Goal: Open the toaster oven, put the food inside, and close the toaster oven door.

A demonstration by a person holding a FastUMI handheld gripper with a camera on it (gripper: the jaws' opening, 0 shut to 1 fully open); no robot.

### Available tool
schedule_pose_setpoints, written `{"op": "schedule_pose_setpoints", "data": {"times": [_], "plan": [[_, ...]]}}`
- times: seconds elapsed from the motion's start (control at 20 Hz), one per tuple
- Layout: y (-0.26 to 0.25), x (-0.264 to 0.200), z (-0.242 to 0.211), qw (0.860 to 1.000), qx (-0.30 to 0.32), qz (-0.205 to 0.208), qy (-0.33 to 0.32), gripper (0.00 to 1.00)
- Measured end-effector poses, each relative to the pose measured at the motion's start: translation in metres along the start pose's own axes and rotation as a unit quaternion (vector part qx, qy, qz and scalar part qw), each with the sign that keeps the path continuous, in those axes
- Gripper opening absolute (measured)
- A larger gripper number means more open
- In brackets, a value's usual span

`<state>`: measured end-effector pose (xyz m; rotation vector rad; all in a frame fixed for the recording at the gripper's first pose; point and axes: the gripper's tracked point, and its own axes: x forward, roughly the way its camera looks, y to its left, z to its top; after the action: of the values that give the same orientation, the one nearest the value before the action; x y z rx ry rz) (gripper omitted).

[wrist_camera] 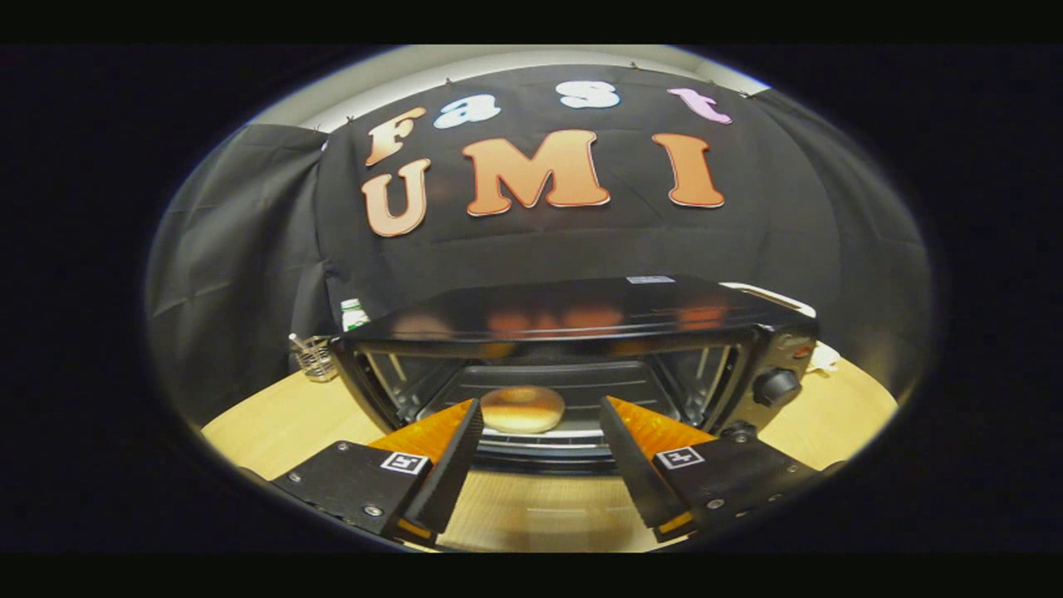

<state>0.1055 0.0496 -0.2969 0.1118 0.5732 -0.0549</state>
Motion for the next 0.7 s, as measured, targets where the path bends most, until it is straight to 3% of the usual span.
{"op": "schedule_pose_setpoints", "data": {"times": [0.35,0.7], "plan": [[-0.008,-0.074,-0.048,0.999,0.0,0.027,0.027,0.84],[-0.018,-0.119,-0.089,0.997,0.0,0.03,0.065,0.84]]}}
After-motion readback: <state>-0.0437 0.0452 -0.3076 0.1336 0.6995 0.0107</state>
